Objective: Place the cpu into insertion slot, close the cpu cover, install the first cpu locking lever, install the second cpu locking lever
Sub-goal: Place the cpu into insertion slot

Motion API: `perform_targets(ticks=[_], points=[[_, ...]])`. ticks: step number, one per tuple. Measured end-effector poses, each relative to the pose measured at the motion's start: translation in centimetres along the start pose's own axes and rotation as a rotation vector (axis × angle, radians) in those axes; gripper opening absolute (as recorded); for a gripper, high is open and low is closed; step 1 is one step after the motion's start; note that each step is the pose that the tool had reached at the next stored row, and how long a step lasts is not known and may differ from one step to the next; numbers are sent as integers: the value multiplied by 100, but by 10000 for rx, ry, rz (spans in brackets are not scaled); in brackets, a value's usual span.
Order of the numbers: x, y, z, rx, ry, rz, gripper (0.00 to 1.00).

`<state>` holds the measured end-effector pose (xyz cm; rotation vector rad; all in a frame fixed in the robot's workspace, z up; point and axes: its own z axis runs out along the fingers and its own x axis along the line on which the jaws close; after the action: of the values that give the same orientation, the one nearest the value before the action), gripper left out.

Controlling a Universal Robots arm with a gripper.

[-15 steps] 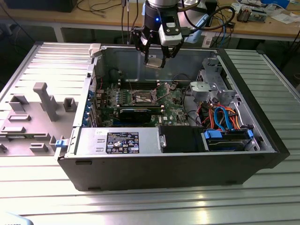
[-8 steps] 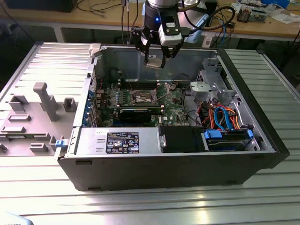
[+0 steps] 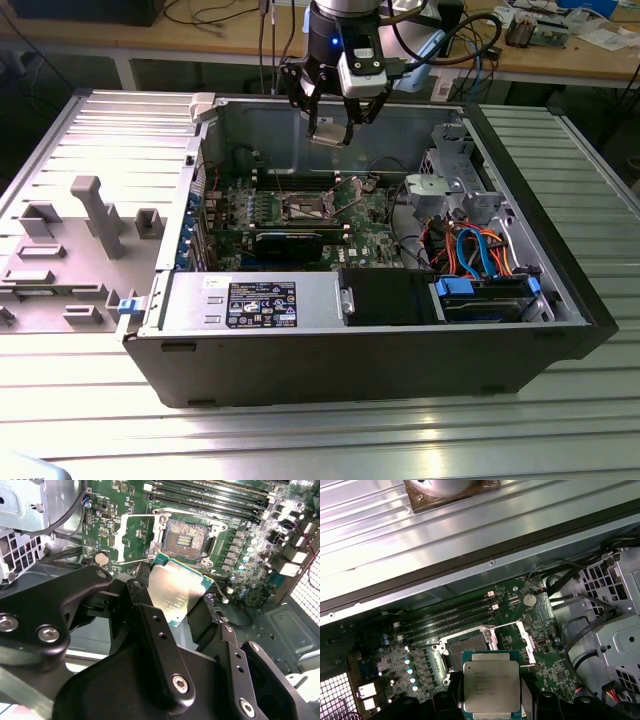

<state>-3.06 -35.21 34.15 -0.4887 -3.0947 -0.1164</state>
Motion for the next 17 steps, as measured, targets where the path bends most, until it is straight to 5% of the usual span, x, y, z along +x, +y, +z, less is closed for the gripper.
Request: perform_targets(ticks=[17], points=[[0, 0, 0, -3, -13, 173, 55]])
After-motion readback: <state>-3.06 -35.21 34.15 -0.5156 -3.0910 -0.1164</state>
